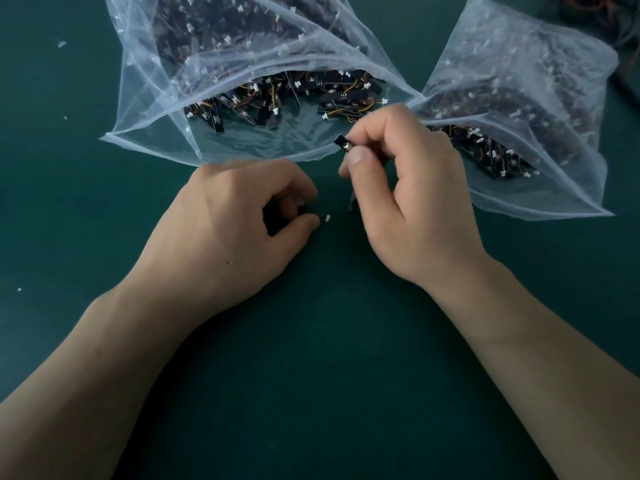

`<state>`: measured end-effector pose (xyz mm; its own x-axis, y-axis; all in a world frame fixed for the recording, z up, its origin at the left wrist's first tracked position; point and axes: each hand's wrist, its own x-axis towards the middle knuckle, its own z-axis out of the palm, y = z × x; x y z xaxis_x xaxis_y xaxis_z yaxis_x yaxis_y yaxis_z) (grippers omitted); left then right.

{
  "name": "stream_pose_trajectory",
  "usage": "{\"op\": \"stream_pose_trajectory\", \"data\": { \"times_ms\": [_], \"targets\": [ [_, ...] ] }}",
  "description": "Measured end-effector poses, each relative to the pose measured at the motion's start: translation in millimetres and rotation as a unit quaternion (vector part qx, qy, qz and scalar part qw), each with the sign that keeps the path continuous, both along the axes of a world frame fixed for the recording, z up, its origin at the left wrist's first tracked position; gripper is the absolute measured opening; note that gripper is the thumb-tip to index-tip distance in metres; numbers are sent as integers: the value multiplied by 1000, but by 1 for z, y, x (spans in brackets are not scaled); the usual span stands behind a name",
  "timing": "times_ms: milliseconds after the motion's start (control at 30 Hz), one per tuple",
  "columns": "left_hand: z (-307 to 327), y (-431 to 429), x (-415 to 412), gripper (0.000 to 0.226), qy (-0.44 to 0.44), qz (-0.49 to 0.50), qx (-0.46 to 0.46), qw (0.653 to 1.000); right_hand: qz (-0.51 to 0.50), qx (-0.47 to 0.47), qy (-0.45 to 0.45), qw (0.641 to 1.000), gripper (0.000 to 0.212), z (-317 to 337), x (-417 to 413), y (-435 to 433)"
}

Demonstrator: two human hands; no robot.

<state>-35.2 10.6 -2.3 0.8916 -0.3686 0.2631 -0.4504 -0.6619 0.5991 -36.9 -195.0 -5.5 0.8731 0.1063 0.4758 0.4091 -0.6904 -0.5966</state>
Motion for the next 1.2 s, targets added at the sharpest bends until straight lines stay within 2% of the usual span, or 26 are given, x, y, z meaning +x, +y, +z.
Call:
{"op": "stream_pose_trajectory", "data": {
  "times_ms": [67,167,233,367,467,600,667,900,1100,1200],
  "targets": [
    [-2,0,0,19,3,-6,-7,1000,0,27,-1,1000,15,-1,0,-1],
    [-3,0,0,19,-14,-5,-9,1000,4,41,-8,999,34,0,1,-1],
    [-5,-1,0,21,-21,2,-13,1000,7,57,-4,998,37,0,1,-2],
    [-5,-4,-2,30,-26,32,21,999,-7,71,9,997,31,1,1,-2],
    [-4,-4,-3,22,-36,61,44,997,-16,78,19,997,26,3,0,0],
    [-3,-5,-3,15,-22,98,48,994,-17,52,31,998,34,2,-1,0],
    [-2,-5,-3,17,-18,110,40,993,-20,42,26,999,31,2,0,0],
    [6,-1,-3,38,23,84,56,995,-37,47,-43,997,18,4,0,2],
    [6,-2,-3,35,21,102,66,992,2,64,-5,998,12,4,-1,2],
    [6,-4,-4,34,21,107,66,992,-5,38,-6,999,10,3,0,2]
  ]
}}
